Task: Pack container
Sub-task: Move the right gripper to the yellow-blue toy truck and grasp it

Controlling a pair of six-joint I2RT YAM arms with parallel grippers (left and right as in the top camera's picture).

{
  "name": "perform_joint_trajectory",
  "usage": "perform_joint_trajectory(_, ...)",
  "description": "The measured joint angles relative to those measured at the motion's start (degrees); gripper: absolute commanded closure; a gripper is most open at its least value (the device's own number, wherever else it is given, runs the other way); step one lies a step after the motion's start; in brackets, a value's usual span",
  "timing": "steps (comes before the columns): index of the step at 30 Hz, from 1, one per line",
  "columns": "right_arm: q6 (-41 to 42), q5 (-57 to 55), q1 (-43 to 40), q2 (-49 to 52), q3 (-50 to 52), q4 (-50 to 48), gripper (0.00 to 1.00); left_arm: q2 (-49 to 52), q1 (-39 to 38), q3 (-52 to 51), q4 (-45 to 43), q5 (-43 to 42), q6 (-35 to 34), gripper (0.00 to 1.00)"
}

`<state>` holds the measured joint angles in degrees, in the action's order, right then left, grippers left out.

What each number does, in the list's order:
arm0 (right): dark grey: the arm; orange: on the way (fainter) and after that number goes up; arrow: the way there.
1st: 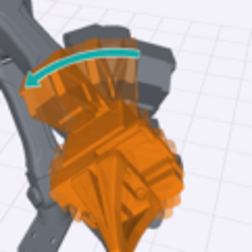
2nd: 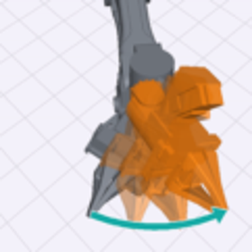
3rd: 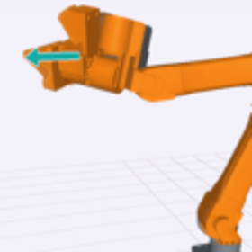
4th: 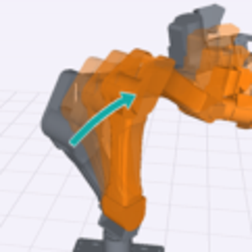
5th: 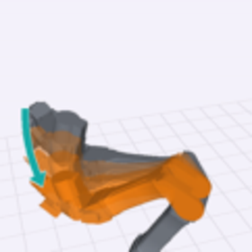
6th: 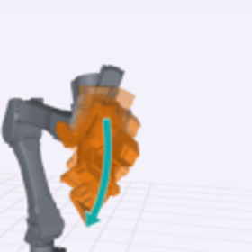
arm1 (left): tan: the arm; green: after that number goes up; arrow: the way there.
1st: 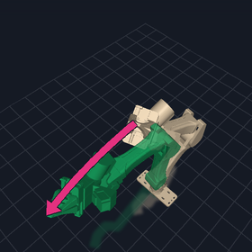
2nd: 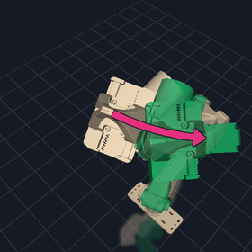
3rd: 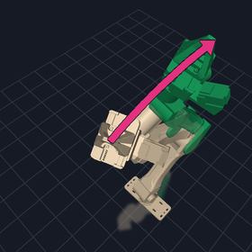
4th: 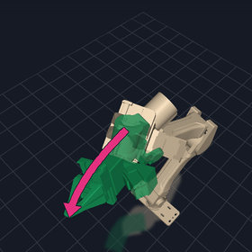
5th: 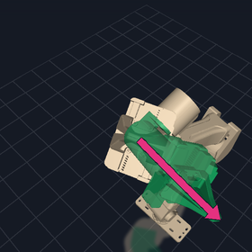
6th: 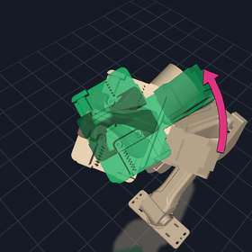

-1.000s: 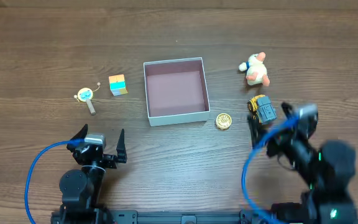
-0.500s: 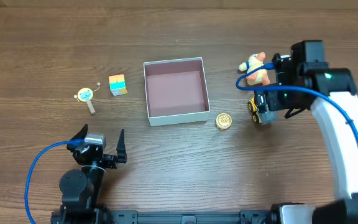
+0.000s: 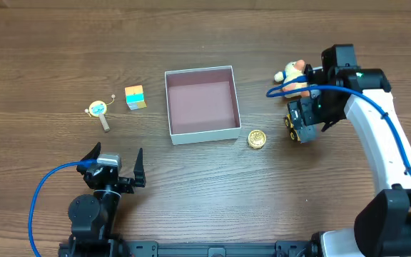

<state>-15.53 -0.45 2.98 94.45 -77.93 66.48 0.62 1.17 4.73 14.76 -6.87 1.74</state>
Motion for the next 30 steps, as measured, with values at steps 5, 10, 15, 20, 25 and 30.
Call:
perform_joint_trajectory(5, -3.32, -0.02, 0.00, 4.50, 1.62, -0.87, 0.00, 0.00, 0.00, 0.00, 0.00, 0.00, 0.00, 0.00)
perform_joint_trajectory(10, -5.29, -0.44, -0.26, 8.07, 1.66, -2.69, 0.00, 0.00, 0.02, 0.00, 0.02, 0.00, 0.02, 0.00)
perform_joint_trajectory(15, -5.53, -0.39, -2.64, 8.83, 2.01, -4.81, 0.00, 0.00, 0.02, 0.00, 0.00, 0.00, 0.02, 0.00)
perform_joint_trajectory(20, -5.55, 1.70, -5.46, 8.92, 5.55, -7.82, 0.00, 0.00, 0.02, 0.00, 0.02, 0.00, 0.00, 0.00)
perform_joint_trajectory(25, -5.55, 2.67, -5.18, 8.92, 5.64, -8.11, 0.00, 0.00, 0.02, 0.00, 0.00, 0.00, 0.02, 0.00)
perform_joint_trajectory(30, -5.53, 3.63, -5.18, 8.92, 5.64, -8.11, 0.00, 0.00, 0.02, 0.00, 0.02, 0.00, 0.00, 0.00)
